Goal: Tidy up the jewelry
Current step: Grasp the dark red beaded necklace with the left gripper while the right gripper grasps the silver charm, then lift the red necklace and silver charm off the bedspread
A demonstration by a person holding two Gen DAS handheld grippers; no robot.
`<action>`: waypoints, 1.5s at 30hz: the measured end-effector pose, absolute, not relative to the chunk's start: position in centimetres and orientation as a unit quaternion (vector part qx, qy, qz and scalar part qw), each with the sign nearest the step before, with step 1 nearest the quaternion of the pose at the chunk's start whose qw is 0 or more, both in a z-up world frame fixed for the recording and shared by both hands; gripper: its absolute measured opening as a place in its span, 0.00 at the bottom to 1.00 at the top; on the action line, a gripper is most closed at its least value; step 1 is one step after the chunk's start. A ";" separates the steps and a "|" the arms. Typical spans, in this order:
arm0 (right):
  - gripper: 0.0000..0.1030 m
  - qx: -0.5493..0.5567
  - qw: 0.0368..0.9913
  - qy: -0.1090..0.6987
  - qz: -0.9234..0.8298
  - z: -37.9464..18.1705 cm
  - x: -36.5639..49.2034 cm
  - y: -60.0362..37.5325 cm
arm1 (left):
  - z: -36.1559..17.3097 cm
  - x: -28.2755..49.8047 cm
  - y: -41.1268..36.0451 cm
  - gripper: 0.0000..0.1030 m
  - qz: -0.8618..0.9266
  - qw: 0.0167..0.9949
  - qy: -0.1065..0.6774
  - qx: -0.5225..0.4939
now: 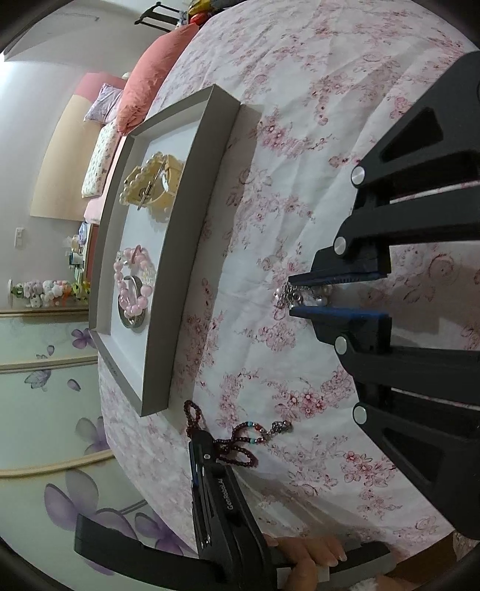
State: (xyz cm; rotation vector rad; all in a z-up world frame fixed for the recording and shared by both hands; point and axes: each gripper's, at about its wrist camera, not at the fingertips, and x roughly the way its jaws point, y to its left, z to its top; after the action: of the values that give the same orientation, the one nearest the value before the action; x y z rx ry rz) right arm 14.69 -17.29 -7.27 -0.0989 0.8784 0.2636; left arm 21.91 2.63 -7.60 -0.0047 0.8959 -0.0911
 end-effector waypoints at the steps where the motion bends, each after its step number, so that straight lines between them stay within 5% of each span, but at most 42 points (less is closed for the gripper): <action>1: 0.11 -0.044 0.896 0.424 0.125 -7.3 14.7 -17.5 | -7.6 21.9 2.6 0.09 -0.044 0.900 0.433 -0.002; 45: 0.06 0.037 0.932 0.353 0.075 -3.8 13.1 -23.0 | -7.4 21.8 2.6 0.09 -0.049 0.902 0.429 -0.005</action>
State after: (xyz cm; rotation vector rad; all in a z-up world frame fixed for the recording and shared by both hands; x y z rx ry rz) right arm 13.12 -22.97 -3.81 0.0752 0.7224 0.1532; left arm 21.83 2.59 -7.45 -0.0104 0.8867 -0.1013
